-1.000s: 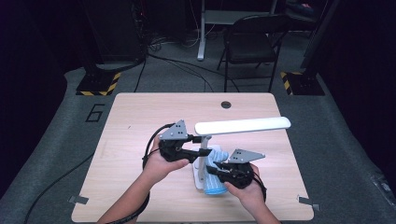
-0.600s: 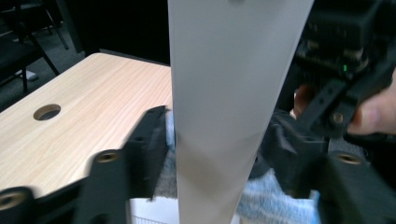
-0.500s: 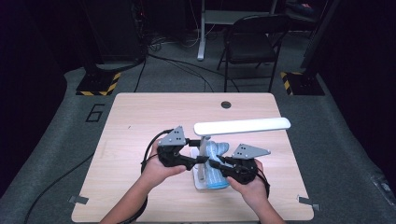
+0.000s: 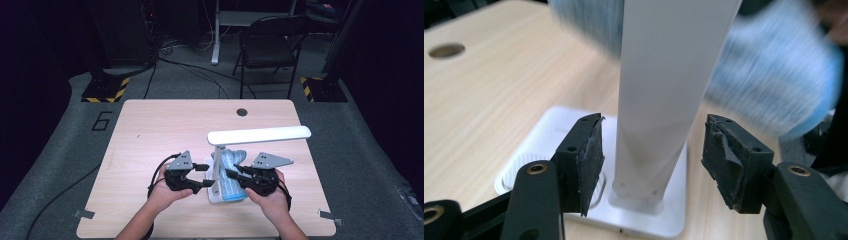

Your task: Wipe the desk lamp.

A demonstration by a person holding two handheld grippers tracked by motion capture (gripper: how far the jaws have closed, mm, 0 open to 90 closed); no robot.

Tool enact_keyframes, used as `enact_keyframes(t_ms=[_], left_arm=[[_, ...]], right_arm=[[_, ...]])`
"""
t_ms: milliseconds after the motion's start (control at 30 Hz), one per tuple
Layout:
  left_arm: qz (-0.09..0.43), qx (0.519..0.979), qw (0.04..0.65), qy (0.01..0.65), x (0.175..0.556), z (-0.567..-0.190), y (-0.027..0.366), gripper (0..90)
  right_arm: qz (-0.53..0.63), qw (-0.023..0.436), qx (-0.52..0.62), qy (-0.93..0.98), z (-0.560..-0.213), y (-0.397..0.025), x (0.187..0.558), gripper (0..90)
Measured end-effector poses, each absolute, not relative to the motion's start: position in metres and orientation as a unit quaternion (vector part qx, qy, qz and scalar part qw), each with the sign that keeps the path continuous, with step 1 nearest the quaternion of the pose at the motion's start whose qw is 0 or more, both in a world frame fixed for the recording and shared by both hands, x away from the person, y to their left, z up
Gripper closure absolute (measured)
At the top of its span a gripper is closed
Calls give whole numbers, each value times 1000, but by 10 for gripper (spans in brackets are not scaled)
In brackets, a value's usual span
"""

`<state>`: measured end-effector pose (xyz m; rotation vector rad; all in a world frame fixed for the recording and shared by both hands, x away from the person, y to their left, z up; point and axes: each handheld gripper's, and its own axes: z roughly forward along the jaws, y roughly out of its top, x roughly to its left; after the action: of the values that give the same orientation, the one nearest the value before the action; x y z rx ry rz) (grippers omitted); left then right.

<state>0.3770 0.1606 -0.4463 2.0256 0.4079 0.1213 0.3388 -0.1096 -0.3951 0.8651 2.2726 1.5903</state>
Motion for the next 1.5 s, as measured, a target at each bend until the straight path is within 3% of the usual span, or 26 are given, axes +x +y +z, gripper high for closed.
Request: enact_keyframes(t_ms=[167,267,633,1100,1500], left_arm=[[40,849,498,170,383,-468,153,420],[44,854,492,164,384,-473,146,496],[39,851,498,161,387,-479,143,500],[43,849,499,169,386,-479,142,502],[39,853,494,163,388,-479,142,500]], right_arm=[[547,129,287,776,-384,-110,337,741],[552,127,285,773,-380,-109,336,741],[524,97,298,792,-405,-101,342,742],[578,136,255,763,-342,-107,332,742],[516,107,279,803,-390,-98,344,743]])
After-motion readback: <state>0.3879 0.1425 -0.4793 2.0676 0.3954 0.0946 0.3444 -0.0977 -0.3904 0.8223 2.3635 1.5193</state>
